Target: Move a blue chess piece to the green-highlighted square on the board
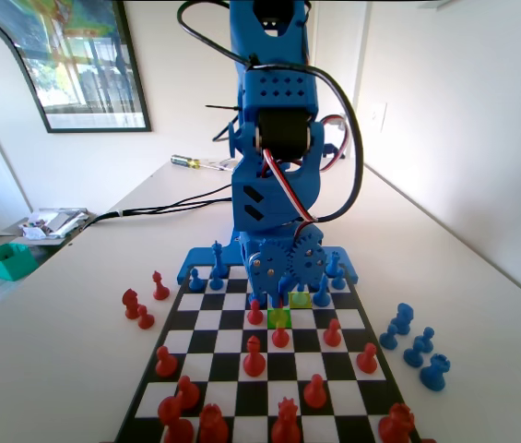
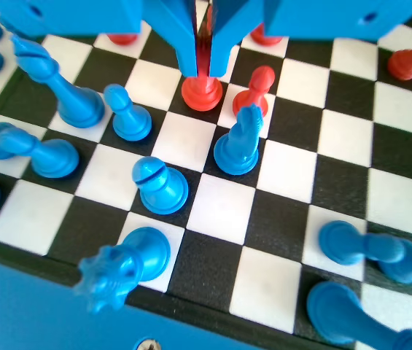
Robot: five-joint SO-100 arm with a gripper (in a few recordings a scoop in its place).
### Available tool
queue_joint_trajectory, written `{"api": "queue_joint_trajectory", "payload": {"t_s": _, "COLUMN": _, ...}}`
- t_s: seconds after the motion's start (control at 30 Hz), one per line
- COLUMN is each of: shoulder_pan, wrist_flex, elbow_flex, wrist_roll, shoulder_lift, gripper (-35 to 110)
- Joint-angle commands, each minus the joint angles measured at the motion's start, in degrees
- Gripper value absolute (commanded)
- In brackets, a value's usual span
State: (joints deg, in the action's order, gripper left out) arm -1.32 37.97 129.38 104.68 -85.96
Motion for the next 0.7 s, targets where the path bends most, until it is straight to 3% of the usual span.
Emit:
{"api": "queue_joint_trajectory", "payload": {"t_s": 0.0, "shoulder_pan": -0.35, "wrist_flex": 6.24, "elbow_flex": -5.10, "wrist_roll": 0.44, "shoulder_lift": -2.37, "gripper": 1}}
{"api": "queue_joint_trajectory", "payload": {"t_s": 0.37, "shoulder_pan": 2.55, "wrist_flex": 22.24, "elbow_flex": -15.21, "wrist_roll": 1.49, "shoulder_lift": -10.55, "gripper": 1}}
{"api": "queue_joint_trajectory", "payload": {"t_s": 0.67, "shoulder_pan": 13.10, "wrist_flex": 30.50, "elbow_flex": -23.38, "wrist_roll": -0.35, "shoulder_lift": -13.45, "gripper": 1}}
